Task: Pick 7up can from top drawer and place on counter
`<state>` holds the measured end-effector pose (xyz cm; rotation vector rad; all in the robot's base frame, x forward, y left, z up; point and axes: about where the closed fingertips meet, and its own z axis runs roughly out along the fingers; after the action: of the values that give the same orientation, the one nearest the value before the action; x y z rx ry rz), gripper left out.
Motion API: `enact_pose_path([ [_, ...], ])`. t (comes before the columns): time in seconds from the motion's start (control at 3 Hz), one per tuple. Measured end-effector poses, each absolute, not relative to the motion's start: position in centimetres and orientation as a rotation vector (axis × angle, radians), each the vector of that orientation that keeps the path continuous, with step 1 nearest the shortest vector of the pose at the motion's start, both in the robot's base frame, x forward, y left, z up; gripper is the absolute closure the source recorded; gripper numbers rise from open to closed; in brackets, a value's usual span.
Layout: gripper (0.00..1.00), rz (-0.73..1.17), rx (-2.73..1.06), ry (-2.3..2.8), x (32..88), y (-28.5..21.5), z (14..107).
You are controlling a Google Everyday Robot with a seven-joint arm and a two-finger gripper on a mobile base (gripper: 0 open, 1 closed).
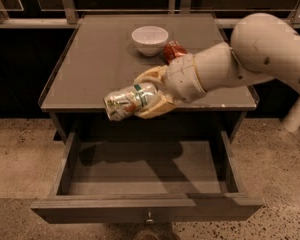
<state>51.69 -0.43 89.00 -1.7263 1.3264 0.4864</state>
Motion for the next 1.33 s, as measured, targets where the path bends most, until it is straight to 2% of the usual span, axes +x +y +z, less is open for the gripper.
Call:
enact_pose_path([
  [0.67,1.00,0.631,-1.820,1.200,55.8,8.6,87.5],
  [1.33,1.00,0.537,-1.770,1.306,60.4,11.5,85.9],
])
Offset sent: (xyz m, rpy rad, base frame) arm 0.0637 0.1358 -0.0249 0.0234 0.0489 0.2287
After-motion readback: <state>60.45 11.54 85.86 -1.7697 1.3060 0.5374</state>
